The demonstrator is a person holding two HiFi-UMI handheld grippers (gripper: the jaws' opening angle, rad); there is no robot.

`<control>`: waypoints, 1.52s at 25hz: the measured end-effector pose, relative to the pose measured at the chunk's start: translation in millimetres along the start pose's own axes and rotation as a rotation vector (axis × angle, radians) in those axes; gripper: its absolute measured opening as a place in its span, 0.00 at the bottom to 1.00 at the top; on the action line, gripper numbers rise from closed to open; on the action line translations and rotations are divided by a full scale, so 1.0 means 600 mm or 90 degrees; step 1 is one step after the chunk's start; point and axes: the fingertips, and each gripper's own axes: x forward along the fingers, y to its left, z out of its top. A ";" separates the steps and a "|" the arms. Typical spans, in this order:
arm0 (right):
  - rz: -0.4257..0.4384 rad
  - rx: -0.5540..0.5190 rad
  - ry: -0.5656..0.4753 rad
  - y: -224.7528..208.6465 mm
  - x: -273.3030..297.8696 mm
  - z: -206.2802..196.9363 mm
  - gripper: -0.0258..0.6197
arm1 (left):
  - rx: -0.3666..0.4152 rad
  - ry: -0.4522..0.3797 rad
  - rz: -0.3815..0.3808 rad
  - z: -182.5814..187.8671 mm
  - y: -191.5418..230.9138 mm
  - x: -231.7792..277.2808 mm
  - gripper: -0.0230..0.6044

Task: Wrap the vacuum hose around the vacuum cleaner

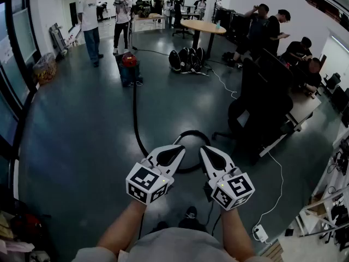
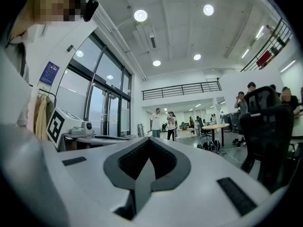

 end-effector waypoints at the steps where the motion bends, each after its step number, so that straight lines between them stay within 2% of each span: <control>1: 0.000 -0.001 0.000 -0.003 -0.001 0.000 0.05 | -0.001 0.000 0.000 -0.001 -0.002 0.003 0.05; 24: 0.011 0.008 0.010 -0.064 0.008 -0.007 0.05 | -0.003 0.020 0.002 -0.015 0.003 0.060 0.05; 32: 0.042 0.017 0.019 -0.122 0.029 -0.016 0.05 | -0.011 0.035 0.017 -0.027 0.022 0.122 0.05; 38: 0.069 0.027 0.023 -0.197 0.049 -0.024 0.05 | -0.015 0.038 0.042 -0.039 0.044 0.196 0.05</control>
